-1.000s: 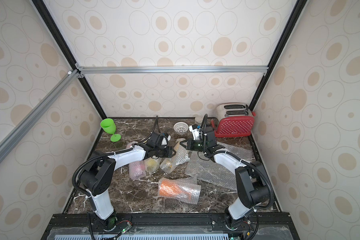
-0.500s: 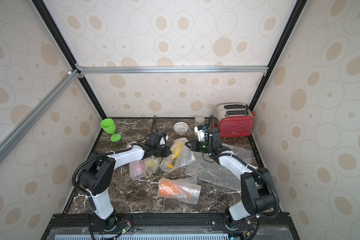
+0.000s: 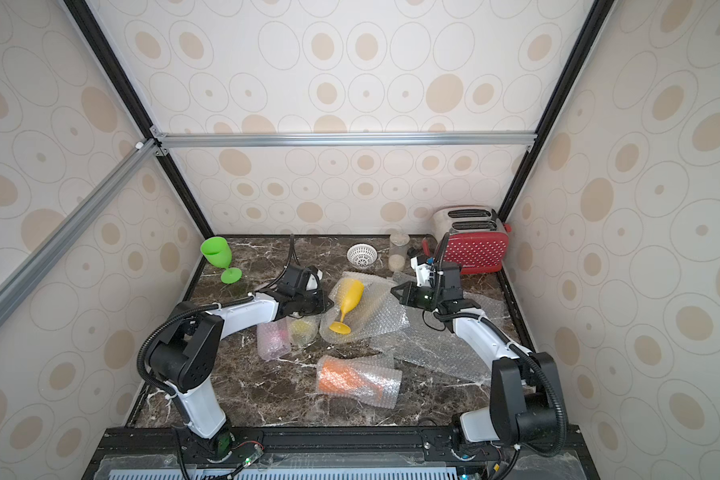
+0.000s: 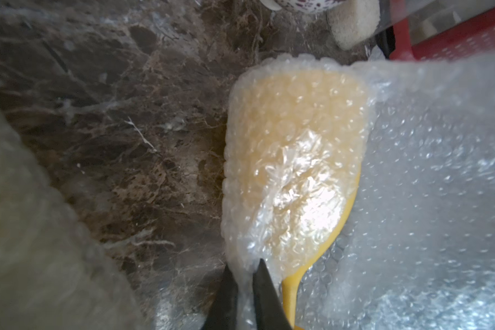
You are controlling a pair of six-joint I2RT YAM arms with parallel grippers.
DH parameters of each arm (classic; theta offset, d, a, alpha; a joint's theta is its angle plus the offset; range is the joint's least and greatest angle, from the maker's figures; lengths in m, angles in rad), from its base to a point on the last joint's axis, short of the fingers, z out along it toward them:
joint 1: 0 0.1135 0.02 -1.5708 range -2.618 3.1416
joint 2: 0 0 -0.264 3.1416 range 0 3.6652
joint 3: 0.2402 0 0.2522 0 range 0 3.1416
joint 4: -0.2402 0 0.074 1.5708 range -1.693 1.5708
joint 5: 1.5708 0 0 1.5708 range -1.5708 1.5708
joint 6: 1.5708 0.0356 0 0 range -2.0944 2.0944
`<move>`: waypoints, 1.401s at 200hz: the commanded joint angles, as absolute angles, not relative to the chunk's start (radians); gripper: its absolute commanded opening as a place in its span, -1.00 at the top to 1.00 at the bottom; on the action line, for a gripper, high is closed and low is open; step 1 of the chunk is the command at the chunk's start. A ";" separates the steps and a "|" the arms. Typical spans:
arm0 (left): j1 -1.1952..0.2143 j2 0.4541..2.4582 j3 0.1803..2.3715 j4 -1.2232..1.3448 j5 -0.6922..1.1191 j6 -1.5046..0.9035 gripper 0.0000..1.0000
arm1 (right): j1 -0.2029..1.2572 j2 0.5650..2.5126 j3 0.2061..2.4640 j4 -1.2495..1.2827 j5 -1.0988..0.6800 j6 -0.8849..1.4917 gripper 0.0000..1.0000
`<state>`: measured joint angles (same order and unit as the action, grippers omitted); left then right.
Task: Unpack wine glasses from bubble wrap
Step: Unwrap the bubble wrap at the center of the board.
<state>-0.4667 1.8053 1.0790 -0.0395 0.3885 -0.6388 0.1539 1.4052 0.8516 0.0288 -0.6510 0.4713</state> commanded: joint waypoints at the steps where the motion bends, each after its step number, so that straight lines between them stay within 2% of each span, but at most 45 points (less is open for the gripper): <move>1: -0.462 1.781 1.114 -0.075 0.389 -0.611 0.42 | 0.153 1.418 0.845 0.032 -0.666 0.460 0.95; 23: -0.462 1.777 1.165 -0.123 0.378 -0.574 0.13 | 0.156 1.422 0.855 0.023 -0.666 0.456 0.95; 70: -0.485 1.795 1.282 -0.179 0.289 -0.522 -0.12 | 0.203 1.435 0.907 -0.008 -0.638 0.431 0.95; 136: -0.544 1.926 1.456 -0.208 0.329 -0.445 -0.25 | 0.270 1.485 0.971 0.019 -0.631 0.454 0.95; 173: -0.568 2.003 1.529 -0.285 0.257 -0.399 -0.24 | 0.318 1.504 0.993 0.025 -0.629 0.459 0.95; 230: -0.568 2.033 1.531 -0.257 0.287 -0.431 -0.22 | 0.354 1.530 1.003 0.040 -0.627 0.469 0.95; 280: -0.563 2.027 1.530 -0.278 0.248 -0.436 0.22 | 0.355 1.506 1.001 -0.013 -0.581 0.425 0.95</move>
<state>-0.5678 2.0216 1.4986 -0.2470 0.2771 -0.4423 0.3485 1.5192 0.9783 0.0185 -0.6151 0.4572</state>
